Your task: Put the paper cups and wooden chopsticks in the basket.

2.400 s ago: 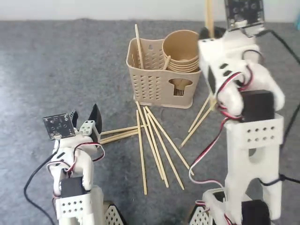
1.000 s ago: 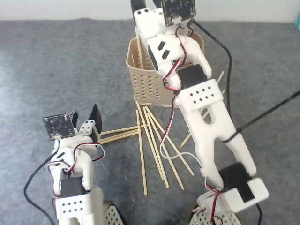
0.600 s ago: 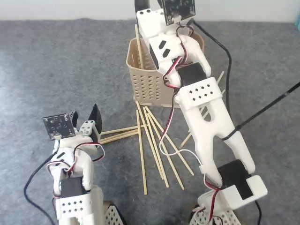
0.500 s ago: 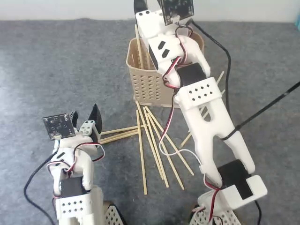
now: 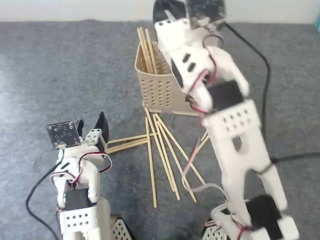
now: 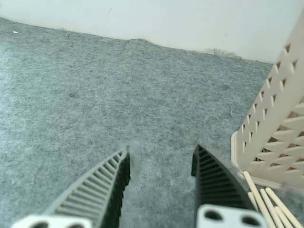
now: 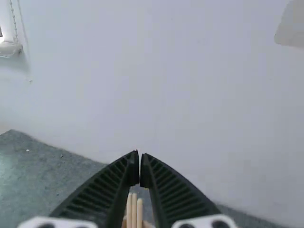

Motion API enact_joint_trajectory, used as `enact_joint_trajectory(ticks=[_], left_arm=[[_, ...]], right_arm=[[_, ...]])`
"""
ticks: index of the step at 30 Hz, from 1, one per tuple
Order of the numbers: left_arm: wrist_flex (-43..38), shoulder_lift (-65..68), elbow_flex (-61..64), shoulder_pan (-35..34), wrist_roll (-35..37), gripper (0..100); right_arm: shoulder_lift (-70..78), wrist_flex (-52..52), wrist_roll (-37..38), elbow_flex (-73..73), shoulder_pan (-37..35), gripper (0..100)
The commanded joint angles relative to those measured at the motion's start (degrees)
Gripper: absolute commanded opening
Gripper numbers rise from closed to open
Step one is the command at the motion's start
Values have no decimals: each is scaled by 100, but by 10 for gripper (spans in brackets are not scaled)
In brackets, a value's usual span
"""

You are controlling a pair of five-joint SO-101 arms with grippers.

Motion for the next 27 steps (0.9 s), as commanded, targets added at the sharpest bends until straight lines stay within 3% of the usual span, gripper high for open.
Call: enact_joint_trajectory(ticks=[1, 10, 14, 20, 27], left_arm=[[0, -114, -57, -18, -53, 203], [18, -114, -57, -26, -53, 203], [26, -114, -57, -26, -53, 203], [26, -114, -57, -26, -53, 203], [26, -114, -57, -26, -53, 203]], right_arm=[[-901, 1086, -440, -44, -22, 8], [-2105, 4066, -510, -44, -4, 8], [-2387, 4963, -571, -44, 462, 8], [-2422, 5429, -1503, 422, 1807, 8], [-2422, 4857, -1785, 2259, 2369, 8]])
